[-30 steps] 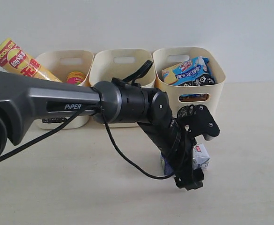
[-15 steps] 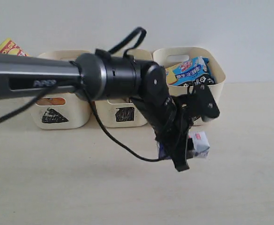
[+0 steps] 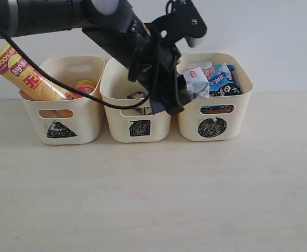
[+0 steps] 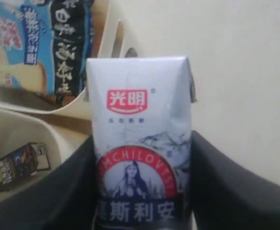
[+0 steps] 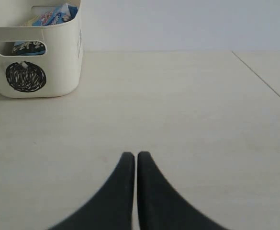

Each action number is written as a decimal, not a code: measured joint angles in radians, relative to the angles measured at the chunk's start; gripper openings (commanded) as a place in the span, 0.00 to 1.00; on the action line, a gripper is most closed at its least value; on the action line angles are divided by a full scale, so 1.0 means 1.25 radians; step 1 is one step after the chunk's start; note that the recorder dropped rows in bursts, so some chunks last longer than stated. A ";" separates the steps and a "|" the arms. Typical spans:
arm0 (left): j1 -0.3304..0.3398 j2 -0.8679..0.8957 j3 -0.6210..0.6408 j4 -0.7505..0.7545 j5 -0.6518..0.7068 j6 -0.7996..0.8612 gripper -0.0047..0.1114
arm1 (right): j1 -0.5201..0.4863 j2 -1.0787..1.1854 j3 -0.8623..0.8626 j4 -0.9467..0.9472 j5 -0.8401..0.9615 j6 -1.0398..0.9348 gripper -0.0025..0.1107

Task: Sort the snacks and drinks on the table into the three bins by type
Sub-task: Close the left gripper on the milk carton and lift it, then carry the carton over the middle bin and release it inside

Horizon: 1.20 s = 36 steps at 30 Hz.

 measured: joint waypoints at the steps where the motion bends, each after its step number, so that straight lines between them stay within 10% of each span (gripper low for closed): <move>1: 0.011 0.000 0.000 0.001 0.000 0.000 0.08 | 0.000 0.000 0.000 0.000 0.000 0.000 0.02; 18: 0.174 0.003 0.000 0.007 -0.212 -0.006 0.08 | 0.000 0.000 0.000 0.000 0.000 0.000 0.02; 36: 0.189 0.155 0.000 0.008 -0.465 -0.006 0.08 | 0.000 0.000 0.000 0.000 0.000 0.000 0.02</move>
